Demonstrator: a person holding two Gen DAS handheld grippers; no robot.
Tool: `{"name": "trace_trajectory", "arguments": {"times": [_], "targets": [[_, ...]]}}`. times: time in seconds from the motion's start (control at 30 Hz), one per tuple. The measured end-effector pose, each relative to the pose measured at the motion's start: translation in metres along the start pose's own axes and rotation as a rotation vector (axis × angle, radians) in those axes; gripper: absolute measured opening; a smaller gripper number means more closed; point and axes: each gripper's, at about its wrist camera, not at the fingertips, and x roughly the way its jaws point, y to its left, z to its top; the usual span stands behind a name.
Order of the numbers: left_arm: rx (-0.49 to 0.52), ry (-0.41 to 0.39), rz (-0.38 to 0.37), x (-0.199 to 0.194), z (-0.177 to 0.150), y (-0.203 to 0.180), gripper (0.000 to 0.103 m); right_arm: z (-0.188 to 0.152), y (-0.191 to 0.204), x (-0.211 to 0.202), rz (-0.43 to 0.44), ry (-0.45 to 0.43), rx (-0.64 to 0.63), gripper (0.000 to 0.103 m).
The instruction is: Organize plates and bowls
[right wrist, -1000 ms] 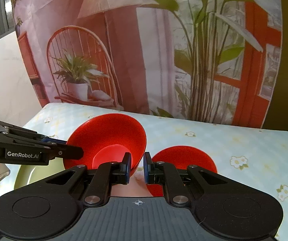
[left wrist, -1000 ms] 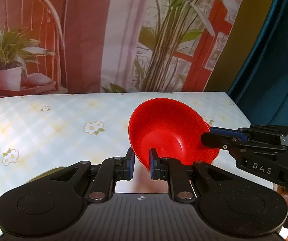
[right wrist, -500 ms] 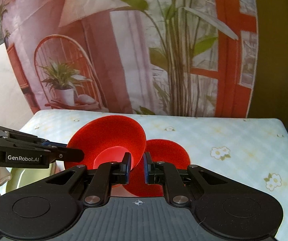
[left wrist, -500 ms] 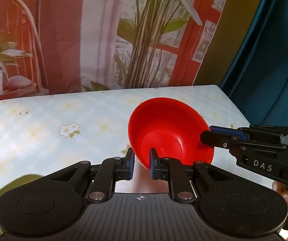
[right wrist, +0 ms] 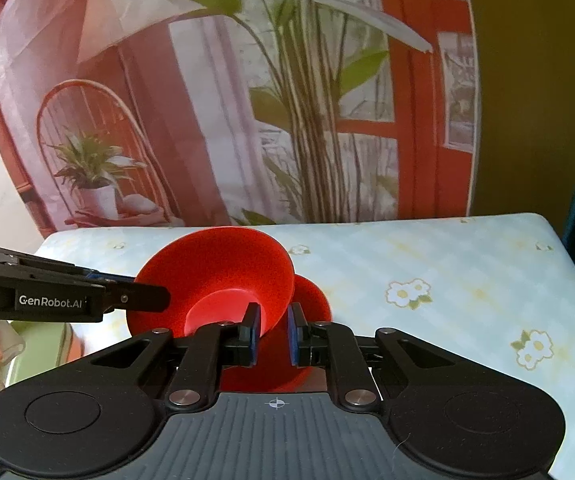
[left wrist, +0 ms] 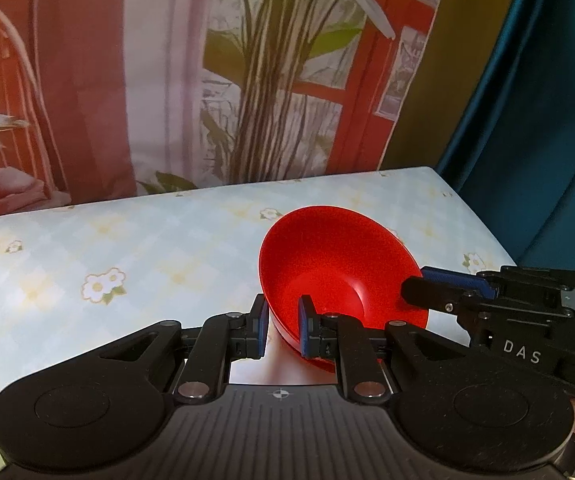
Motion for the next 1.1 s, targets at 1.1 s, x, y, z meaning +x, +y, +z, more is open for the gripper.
{"name": "trace_trajectory", "arguments": {"times": [1.1], "targets": [[0.038,0.052,0.016,0.017,-0.002,0.000,0.033,-0.009,-0.016,0.006,-0.045,0.026,0.009,0.021]]}}
